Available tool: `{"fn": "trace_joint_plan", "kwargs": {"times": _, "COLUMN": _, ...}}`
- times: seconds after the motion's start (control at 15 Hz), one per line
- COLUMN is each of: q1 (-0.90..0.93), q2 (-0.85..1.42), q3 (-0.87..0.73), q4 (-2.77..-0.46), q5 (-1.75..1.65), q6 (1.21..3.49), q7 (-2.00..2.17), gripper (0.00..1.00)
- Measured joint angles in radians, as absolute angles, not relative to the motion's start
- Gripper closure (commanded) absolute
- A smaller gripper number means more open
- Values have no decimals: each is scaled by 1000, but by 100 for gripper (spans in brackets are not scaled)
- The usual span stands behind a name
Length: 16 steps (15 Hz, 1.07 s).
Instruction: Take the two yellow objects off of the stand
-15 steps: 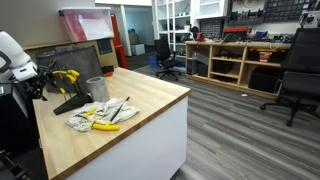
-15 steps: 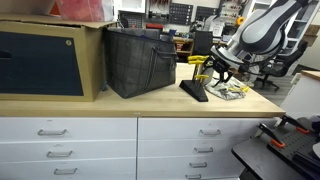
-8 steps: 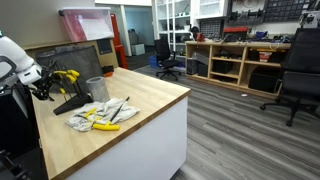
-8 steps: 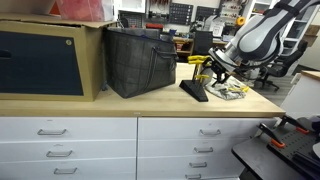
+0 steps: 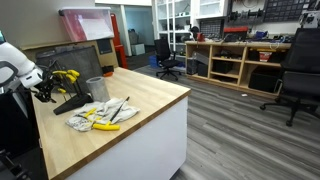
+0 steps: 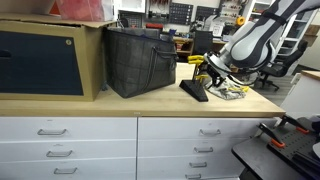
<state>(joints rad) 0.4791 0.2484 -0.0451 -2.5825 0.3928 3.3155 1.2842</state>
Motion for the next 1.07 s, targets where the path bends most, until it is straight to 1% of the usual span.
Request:
{"fn": "trace_joint_plan", "kwargs": {"times": 0.13, "q1": 521, "q2": 259, "q3": -62, "q4": -2573, "q5": 411, "q6": 3316, "q7": 1284, "gripper": 42}}
{"fn": "trace_joint_plan", "kwargs": {"times": 0.2, "q1": 538, "q2": 261, "q3": -67, "q4": -2571, "q5": 420, "q6": 3316, "q7": 1284, "gripper": 51}}
{"fn": "trace_joint_plan", "kwargs": {"times": 0.33, "q1": 566, "q2": 261, "q3": -79, "q4": -2569, "q5": 436, "q6": 3317, "q7": 1284, "gripper": 65}}
{"fn": "trace_joint_plan", "kwargs": {"times": 0.53, "q1": 603, "q2": 261, "q3": -110, "q4": -2569, "q5": 454, "q6": 3321, "q7": 1284, "gripper": 88}}
{"fn": "trace_joint_plan", "kwargs": {"times": 0.67, "q1": 633, "q2": 262, "q3": -146, "q4": -2569, "q5": 458, "q6": 3323, "q7": 1284, "gripper": 100}}
{"fn": "trace_joint_plan", "kwargs": {"times": 0.8, "q1": 668, "q2": 264, "q3": -185, "q4": -2569, "q5": 458, "q6": 3324, "q7": 1283, "gripper": 100}}
{"fn": "trace_joint_plan", "kwargs": {"times": 0.87, "q1": 685, "q2": 266, "q3": -204, "q4": -2569, "q5": 458, "q6": 3325, "q7": 1283, "gripper": 98}}
{"fn": "trace_joint_plan", "kwargs": {"times": 1.07, "q1": 749, "q2": 271, "q3": -264, "q4": -2569, "q5": 459, "q6": 3325, "q7": 1283, "gripper": 98}}
